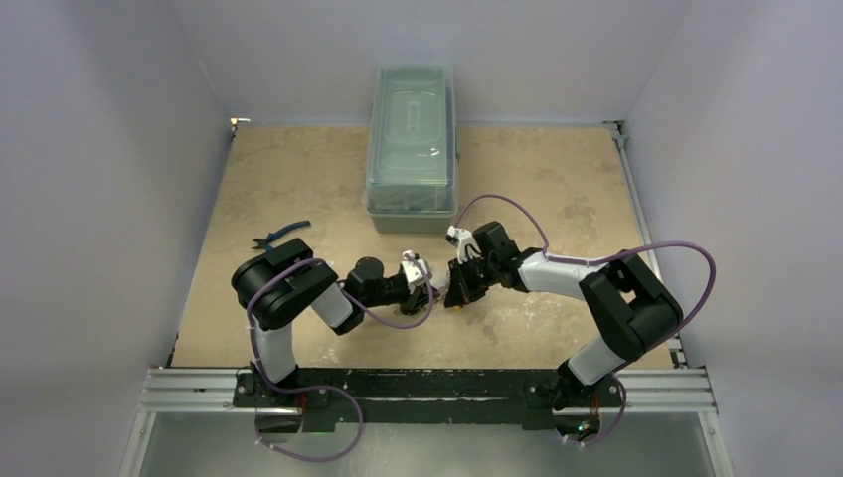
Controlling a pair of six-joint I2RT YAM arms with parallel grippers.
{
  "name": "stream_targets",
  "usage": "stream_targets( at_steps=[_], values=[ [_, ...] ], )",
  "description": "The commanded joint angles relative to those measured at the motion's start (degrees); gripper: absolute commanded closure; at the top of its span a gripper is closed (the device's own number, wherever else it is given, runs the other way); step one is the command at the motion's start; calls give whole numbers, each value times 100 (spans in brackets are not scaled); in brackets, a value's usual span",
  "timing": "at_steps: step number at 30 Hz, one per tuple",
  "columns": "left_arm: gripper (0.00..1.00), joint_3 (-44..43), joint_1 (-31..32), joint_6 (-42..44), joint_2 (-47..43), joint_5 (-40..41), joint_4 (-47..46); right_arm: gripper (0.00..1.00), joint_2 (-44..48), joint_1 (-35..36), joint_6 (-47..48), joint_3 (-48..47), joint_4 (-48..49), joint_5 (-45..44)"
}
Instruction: Remove the keys from the keyring
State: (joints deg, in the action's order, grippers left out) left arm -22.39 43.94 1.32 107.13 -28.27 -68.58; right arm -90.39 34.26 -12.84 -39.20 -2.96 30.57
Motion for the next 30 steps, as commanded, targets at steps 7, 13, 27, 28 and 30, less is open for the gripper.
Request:
stream_targets(
  at_steps=[7,13,27,28,30],
  values=[
    [100,-224,22,597,-300,59,652,100,213,-19,45,-50,107,134],
    [100,-309,94,1408,-928,172,1357,100,248,-22,133,-51,69,169],
    [100,-503,848,4204,-1298,1132,2932,100,66,-10,187,-140,96,213],
    [100,-447,949,4361,-1278,1346,2823,100,53,-9,186,-139,101,216],
    [100,-329,1098,4733,-1258,1656,2632,100,22,-10,185,-168,77,217]
  ],
)
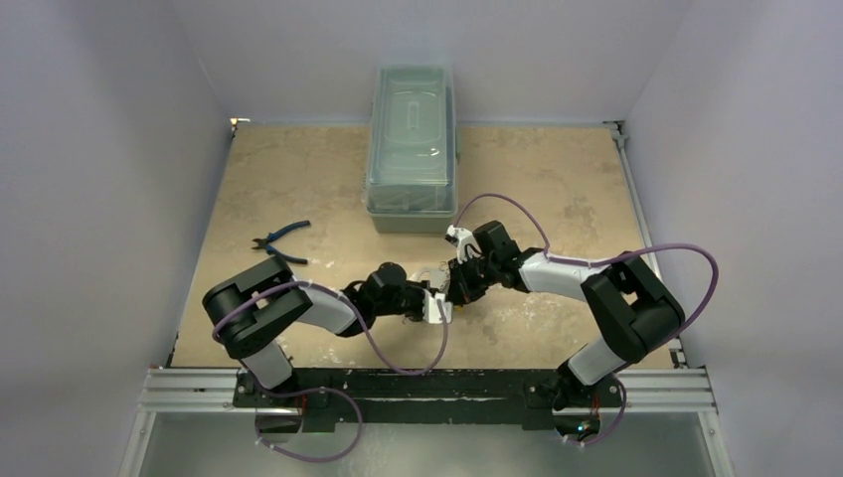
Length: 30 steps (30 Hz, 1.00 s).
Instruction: Remove the keys from the keyring
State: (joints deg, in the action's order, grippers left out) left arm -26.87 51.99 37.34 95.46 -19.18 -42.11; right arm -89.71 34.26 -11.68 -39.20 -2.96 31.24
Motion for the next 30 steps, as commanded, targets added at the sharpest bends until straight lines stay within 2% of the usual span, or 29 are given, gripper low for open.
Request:
stream_targets(
  at_steps=[1,6,10,14,17,20,23,30],
  values=[
    [100,179,385,1311,-85,893,-100,100,-67,-14,74,-187,50,153],
    [100,430,698,2173,-119,1248,-362,100,-65,-20,125,-252,-36,187],
    [100,407,700,1923,-265,1377,-308,100,65,-16,179,-241,-75,264],
    [94,270,510,786,-551,1093,41,100,120,-17,206,-197,-47,250],
    [87,402,284,-275,-785,728,-147,100,81,-15,219,-226,-55,240],
    [85,432,37,-1263,-930,563,-344,100,53,-10,235,-243,-85,233],
    [84,430,-271,-2217,-975,47,-668,100,50,-11,229,-243,-97,197],
    [84,734,-344,-3444,-669,-530,-1655,100,94,-12,219,-220,-117,163]
  ],
)
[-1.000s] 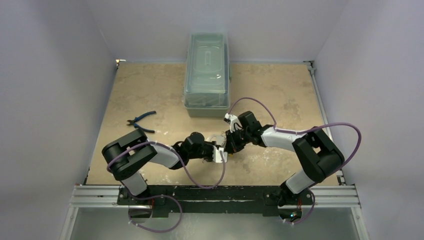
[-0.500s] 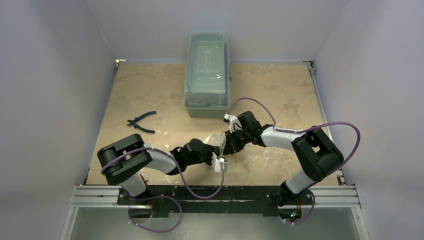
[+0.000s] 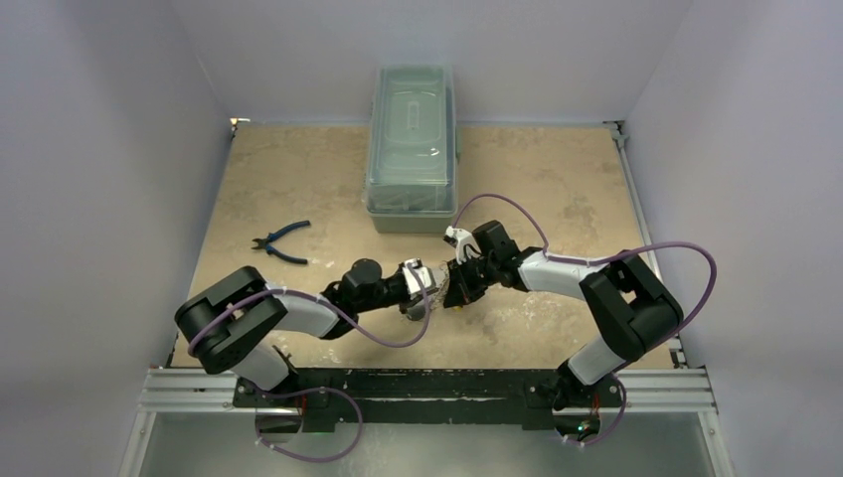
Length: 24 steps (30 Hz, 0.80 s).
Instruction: Remove the keys from the keyring
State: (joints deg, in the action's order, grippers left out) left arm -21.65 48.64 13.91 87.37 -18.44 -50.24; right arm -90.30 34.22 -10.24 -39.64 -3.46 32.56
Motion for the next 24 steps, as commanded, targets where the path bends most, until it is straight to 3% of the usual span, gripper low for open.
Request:
stream_targets(
  at_steps=[1,9,24],
  values=[
    [84,261,-6,-1175,189,-642,-955,100,160,-7,75,-180,-67,27],
    [84,311,-37,-1347,757,-348,-1527,100,170,-7,75,-175,-62,-4],
    [79,65,-96,-1347,1512,-16,-1790,100,180,-4,75,-151,-58,31]
  ],
)
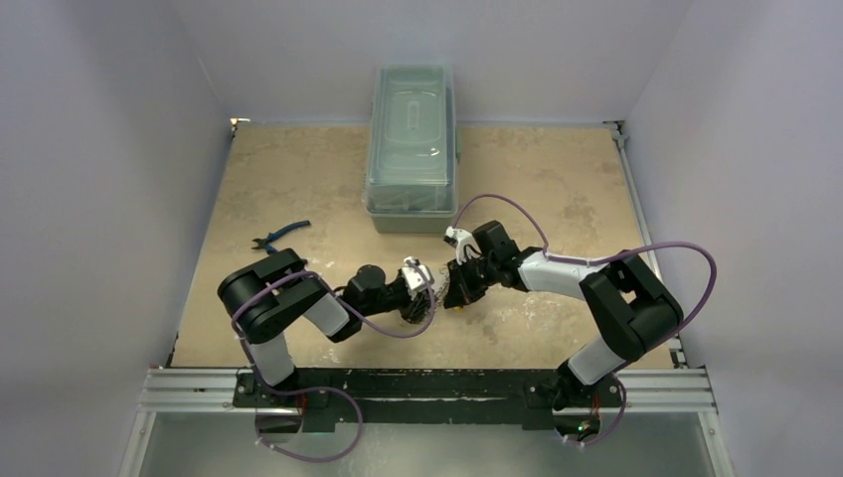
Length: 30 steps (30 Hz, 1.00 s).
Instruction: Remove the keys from the keyring
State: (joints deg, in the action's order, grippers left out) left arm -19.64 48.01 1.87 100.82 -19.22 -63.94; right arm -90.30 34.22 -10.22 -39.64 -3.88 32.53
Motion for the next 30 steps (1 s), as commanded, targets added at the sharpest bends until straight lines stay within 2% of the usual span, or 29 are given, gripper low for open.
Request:
stream_targets(
  at_steps=[1,8,15,30],
  values=[
    [79,-163,-40,-143,205,85,-459,100,180,-6,73,-155,-16,34],
    [84,-317,-45,-346,427,-43,-611,100,184,-13,73,-150,-8,78],
    [100,-319,-41,-211,339,-231,-471,100,228,-14,59,-142,-5,137],
    [100,-334,124,1828,-329,-27,470,100,217,-59,193,-235,-219,223]
  ],
)
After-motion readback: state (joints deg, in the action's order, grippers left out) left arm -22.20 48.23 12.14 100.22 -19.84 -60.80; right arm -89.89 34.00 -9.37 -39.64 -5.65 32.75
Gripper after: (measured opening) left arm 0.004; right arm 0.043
